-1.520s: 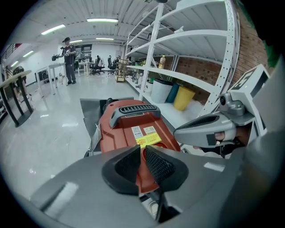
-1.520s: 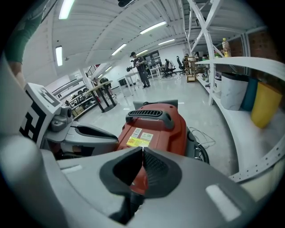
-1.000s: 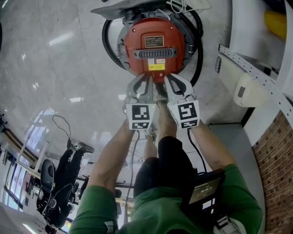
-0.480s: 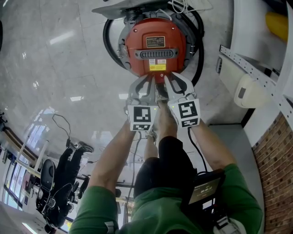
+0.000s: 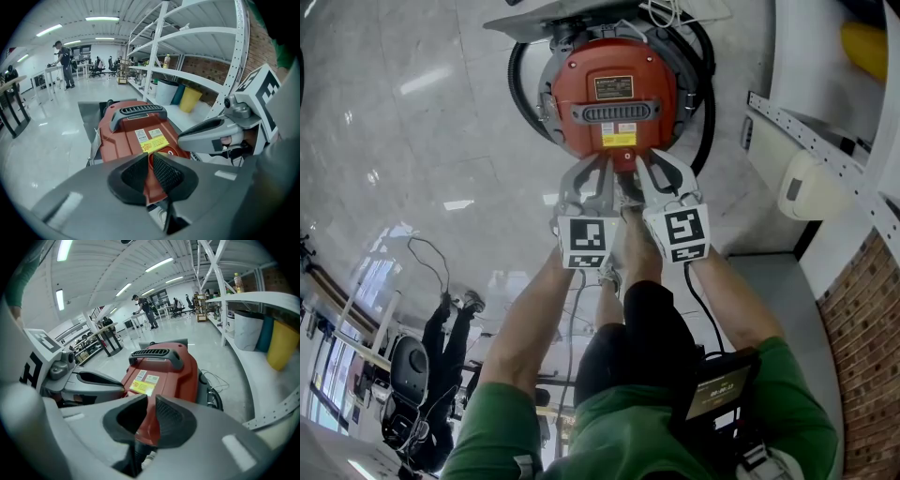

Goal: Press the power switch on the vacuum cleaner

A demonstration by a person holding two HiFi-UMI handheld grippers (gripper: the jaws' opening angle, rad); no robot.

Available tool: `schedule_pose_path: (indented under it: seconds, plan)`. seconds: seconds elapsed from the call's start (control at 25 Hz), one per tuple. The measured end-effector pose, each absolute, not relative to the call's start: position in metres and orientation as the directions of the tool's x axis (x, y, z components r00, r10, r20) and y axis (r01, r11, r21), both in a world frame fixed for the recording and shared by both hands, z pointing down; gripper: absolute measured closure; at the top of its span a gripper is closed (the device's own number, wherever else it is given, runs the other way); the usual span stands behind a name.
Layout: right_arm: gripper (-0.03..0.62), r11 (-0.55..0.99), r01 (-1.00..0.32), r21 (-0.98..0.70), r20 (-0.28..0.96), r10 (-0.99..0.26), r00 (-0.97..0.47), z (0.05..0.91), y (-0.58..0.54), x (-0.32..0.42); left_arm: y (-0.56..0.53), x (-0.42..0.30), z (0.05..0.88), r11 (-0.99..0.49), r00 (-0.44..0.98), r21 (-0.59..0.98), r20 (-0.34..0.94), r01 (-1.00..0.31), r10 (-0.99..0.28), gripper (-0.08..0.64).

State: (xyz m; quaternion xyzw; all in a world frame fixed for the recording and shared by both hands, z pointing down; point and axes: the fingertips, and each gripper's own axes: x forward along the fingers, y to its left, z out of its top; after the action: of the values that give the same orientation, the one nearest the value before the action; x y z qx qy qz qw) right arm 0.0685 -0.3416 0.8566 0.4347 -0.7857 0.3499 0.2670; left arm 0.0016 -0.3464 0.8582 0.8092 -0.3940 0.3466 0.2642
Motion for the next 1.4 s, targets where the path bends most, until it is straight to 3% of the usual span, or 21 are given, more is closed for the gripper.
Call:
schedule_pose_path:
  seconds: [1.12,1.4]
  plan:
    - [0.549,0.365,-0.880,-0.303,0.726,-0.510,-0.462,0.854,-0.339,0.078,-0.345,0.000,0.868,-0.541,0.426,0.144,0.790,-0.828,-0.441,0.525]
    - [0.549,0.366,-0.884,-0.291,0.727,-0.517,-0.453,0.850,-0.337,0.080,-0.346,-0.006,0.868,-0.522,0.408,0.137,0.795,-0.842,-0.449,0.497]
